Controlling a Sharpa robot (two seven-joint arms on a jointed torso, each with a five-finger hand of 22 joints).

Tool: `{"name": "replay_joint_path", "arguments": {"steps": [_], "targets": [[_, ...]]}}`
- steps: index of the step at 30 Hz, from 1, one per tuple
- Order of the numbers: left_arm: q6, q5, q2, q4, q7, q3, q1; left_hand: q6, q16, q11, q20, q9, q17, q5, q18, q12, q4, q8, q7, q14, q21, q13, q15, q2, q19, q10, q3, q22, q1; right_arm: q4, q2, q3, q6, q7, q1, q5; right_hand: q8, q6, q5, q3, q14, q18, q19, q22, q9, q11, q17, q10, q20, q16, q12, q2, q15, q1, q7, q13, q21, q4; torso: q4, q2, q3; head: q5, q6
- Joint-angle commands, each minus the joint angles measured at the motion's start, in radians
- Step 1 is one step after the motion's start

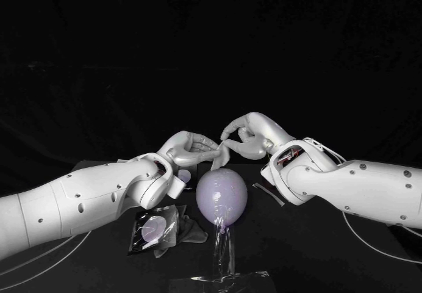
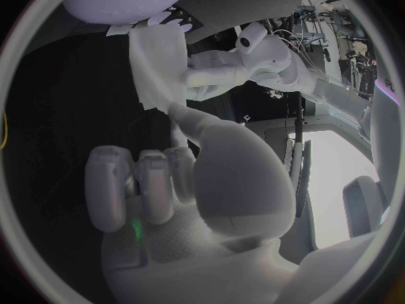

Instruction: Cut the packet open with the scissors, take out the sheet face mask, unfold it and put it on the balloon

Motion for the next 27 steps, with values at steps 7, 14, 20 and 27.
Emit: {"name": "replay_joint_path", "arguments": {"steps": [7,14,20,27], "targets": [[-0.009,-0.022,0.010,-0.002,0.015,0.001,-0.001,0.102,0.024,-0.040,0.000,0.014,0.010,0.000,-0.001,0.040,-0.012,0.054,-0.028,0.033,0.002,0.003,-0.029,0.085,0.007,0.071,0.090,0.004,0.088,-0.001,0.003,0.001,0.008,-0.001,0.000,-0.017,0.002,0.004,0.005,0.007,0.108,-0.008,0.060,0.235,0.001,-0.007,0.263,0.074,0.000,0.003,0.004,0.003,-0.007,-0.003,0.003,0.210,0.004,0.001,-0.0002,0.000,-0.0004,-0.001,0.000],[0.021,0.010,0.006,-0.002,0.022,0.002,-0.002,0.115,0.027,-0.051,-0.001,0.024,0.011,-0.001,0.004,0.044,-0.001,0.067,-0.037,0.050,0.011,0.001,-0.037,0.128,0.012,0.110,0.139,0.008,0.088,-0.014,0.004,0.001,0.019,-0.012,0.000,-0.019,0.004,0.003,0.005,0.009,0.108,-0.008,0.059,0.235,0.002,-0.007,0.263,0.074,0.000,0.003,0.005,0.003,-0.007,-0.004,0.003,0.210,0.003,0.000,-0.0002,0.000,-0.0001,-0.002,-0.002],[0.061,0.042,-0.001,0.000,0.023,0.002,-0.003,0.105,0.025,-0.048,0.000,0.029,0.010,-0.001,0.004,0.034,0.019,0.067,-0.035,0.052,0.012,-0.004,-0.036,0.135,0.011,0.110,0.153,0.009,0.068,-0.027,0.006,0.001,0.031,-0.021,0.000,-0.020,0.004,0.003,0.005,0.009,0.108,-0.007,0.059,0.234,0.003,-0.007,0.263,0.074,0.000,0.003,0.005,0.003,-0.007,-0.004,0.003,0.210,0.003,0.000,0.0002,0.001,-0.0010,-0.003,-0.004],[0.118,0.078,-0.004,0.004,0.016,0.002,-0.003,0.087,0.024,-0.044,-0.001,0.034,0.011,-0.002,0.009,0.017,0.057,0.063,-0.032,0.057,0.018,-0.008,-0.035,0.146,0.019,0.105,0.171,0.010,0.038,-0.037,0.011,0.001,0.040,-0.028,0.000,-0.020,0.004,0.002,0.005,0.009,0.108,-0.007,0.058,0.234,0.003,-0.007,0.263,0.074,0.000,0.003,0.006,0.003,-0.007,-0.004,0.003,0.210,0.001,0.000,0.0001,0.001,-0.0015,-0.003,-0.006]]}}
